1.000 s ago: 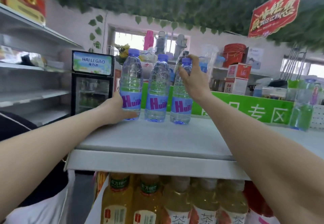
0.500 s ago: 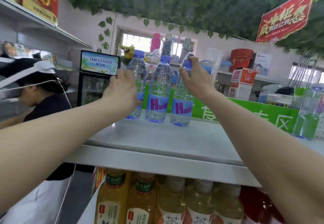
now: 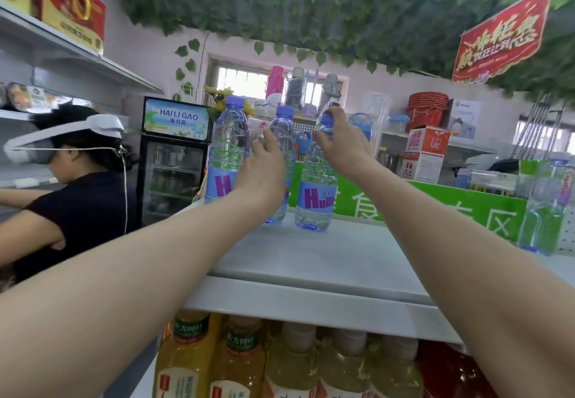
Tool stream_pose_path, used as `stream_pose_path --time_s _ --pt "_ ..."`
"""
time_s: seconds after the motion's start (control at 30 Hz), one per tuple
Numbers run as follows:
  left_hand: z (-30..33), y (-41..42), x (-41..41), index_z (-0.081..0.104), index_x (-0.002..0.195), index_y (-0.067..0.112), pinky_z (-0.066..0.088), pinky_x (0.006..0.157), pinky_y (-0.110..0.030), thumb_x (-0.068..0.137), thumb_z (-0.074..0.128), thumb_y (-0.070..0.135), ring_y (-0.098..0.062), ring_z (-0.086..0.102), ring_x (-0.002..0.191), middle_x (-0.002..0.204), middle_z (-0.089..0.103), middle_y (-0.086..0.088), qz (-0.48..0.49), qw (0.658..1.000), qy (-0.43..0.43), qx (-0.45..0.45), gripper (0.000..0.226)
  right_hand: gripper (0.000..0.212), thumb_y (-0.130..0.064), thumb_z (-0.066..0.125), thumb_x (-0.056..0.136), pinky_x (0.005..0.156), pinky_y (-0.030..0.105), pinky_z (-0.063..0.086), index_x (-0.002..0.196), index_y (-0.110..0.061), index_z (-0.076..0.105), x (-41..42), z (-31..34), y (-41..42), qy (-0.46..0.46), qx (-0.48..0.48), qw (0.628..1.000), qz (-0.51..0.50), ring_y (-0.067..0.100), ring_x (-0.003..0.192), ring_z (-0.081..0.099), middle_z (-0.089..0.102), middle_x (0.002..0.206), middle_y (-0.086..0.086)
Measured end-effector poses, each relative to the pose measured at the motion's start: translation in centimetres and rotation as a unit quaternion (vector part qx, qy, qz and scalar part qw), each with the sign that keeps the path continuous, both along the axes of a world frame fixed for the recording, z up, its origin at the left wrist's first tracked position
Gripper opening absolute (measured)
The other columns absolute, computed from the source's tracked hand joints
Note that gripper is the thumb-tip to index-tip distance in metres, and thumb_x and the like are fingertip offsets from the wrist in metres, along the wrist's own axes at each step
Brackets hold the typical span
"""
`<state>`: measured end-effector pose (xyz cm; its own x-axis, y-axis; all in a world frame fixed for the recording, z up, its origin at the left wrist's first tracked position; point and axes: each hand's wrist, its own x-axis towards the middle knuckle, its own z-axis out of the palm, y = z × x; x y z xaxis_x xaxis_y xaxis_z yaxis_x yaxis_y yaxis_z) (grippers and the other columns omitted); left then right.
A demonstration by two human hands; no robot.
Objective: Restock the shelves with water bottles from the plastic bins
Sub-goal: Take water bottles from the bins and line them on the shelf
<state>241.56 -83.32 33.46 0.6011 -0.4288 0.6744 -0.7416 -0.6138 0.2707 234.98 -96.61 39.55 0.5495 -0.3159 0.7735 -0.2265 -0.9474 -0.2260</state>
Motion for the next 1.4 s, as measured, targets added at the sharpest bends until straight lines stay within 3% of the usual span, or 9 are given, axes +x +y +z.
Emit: stream_pose_path --time_s 0.33,0.53,0.63,0.77,0.93,1.17,1.23,1.3,1.4 --pt "-1.1 -0.1 0.5 -0.014 0.151 0.005 0.038 0.104 -0.041 0.082 0.075 0.032 -0.040 0.038 0.133 0.156 0.012 -0.021 -0.002 1.000 -0.030 0.006 0.115 0.050 -0.038 0.054 0.098 0.073 0.031 0.032 0.139 -0.018 0.034 0.2 0.1 -0.3 0.025 0.003 0.999 0.027 0.022 0.085 0.051 0.055 0.097 0.005" --pt "0.4 2.9 1.6 0.033 0.138 0.008 0.037 0.101 -0.038 0.081 0.069 0.051 -0.030 0.039 0.122 0.136 0.040 -0.013 0.079 0.968 -0.228 -0.073 0.080 0.053 -0.045 0.053 0.096 0.090 0.040 0.042 0.141 -0.023 0.033 0.6 0.3 0.0 0.001 -0.025 1.000 -0.007 0.031 0.113 0.050 0.044 0.131 0.013" --pt "1.4 5.5 3.3 0.027 0.139 0.008 0.036 0.101 -0.042 0.072 0.076 0.055 -0.034 0.038 0.123 0.136 0.036 -0.017 0.072 0.983 -0.073 -0.153 0.095 0.054 -0.039 0.051 0.098 0.102 0.041 0.037 0.145 -0.019 0.034 0.7 0.7 1.6 -0.031 -0.099 0.995 -0.005 0.030 0.127 0.042 0.042 0.141 0.012" --pt "0.8 6.8 5.1 0.017 0.145 0.004 0.046 0.092 -0.044 0.065 0.081 0.055 -0.037 0.050 0.118 0.133 0.047 -0.018 0.037 0.983 0.164 -0.079 0.114 0.053 -0.037 0.046 0.101 0.104 0.041 0.033 0.149 -0.021 0.032 1.5 1.6 3.6 -0.001 -0.161 0.987 -0.006 0.028 0.128 0.044 0.048 0.141 0.010" --pt "-0.4 6.3 6.5 0.037 0.132 0.007 0.047 0.079 -0.038 0.075 0.081 0.039 -0.032 0.056 0.110 0.124 0.057 -0.013 0.000 0.980 0.185 -0.080 0.079 0.050 -0.047 0.040 0.101 0.108 0.045 0.029 0.147 -0.027 0.037 2.9 2.0 3.8 0.069 -0.181 0.980 -0.038 0.025 0.126 0.050 0.055 0.138 0.004" --pt "-0.4 6.6 7.1 0.037 0.138 0.010 0.050 0.085 -0.039 0.077 0.079 0.037 -0.029 0.057 0.109 0.126 0.056 -0.010 -0.029 0.977 0.200 -0.073 0.079 0.047 -0.047 0.042 0.100 0.108 0.042 0.025 0.142 -0.025 0.041 3.0 1.4 3.5 0.040 -0.181 0.982 -0.028 0.024 0.119 0.054 0.062 0.127 0.003" --pt "-0.7 6.5 6.4 0.027 0.144 0.008 0.045 0.091 -0.040 0.078 0.079 0.032 -0.032 0.051 0.117 0.135 0.046 -0.014 -0.008 0.983 0.164 -0.082 0.087 0.045 -0.043 0.042 0.101 0.107 0.043 0.029 0.141 -0.022 0.042 2.5 1.4 3.4 0.011 -0.173 0.985 -0.021 0.026 0.120 0.052 0.059 0.130 0.006" --pt "-1.1 6.5 5.0 0.017 0.148 0.009 0.041 0.099 -0.039 0.079 0.078 0.024 -0.034 0.037 0.128 0.143 0.031 -0.016 0.035 0.996 0.024 -0.076 0.093 0.041 -0.035 0.041 0.103 0.105 0.045 0.033 0.139 -0.018 0.045 1.7 1.7 2.9 -0.036 -0.143 0.988 -0.041 0.028 0.122 0.049 0.054 0.134 0.010" --pt "-1.0 5.7 3.5 0.031 0.142 0.012 0.048 0.093 -0.037 0.081 0.074 0.011 -0.031 0.036 0.127 0.142 0.032 -0.012 0.015 0.982 -0.178 -0.057 0.075 0.042 -0.034 0.044 0.102 0.098 0.043 0.039 0.141 -0.018 0.043 0.6 1.8 1.4 -0.028 -0.074 0.994 -0.082 0.032 0.122 0.048 0.049 0.135 0.014"
